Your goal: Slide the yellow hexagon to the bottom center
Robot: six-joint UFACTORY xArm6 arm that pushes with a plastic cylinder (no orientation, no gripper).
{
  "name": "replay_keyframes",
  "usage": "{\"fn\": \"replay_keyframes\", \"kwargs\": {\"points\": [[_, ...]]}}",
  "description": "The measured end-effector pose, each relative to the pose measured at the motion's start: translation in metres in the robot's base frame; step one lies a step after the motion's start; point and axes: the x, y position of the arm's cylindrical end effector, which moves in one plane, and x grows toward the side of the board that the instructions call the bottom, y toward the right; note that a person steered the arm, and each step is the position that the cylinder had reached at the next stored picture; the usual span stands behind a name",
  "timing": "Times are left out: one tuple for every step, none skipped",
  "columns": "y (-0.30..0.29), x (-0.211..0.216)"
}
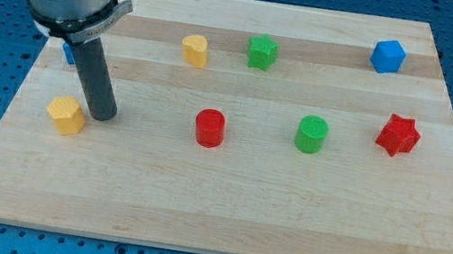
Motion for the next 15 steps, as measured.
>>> {"fn": "replay_keyframes", "kwargs": {"points": [[-0.001, -0.013], [-0.026, -0.036], [-0.109, -0.037], [-0.126, -0.018], [-0.086, 0.025], [-0.026, 0.064], [-0.02, 0.066], [-0.08, 0.066], [-0.11, 0.047], [-0.108, 0.009], [-0.074, 0.008], [-0.009, 0.033], [0.045, 0.059], [0.033, 0.052], [0.008, 0.03]]}}
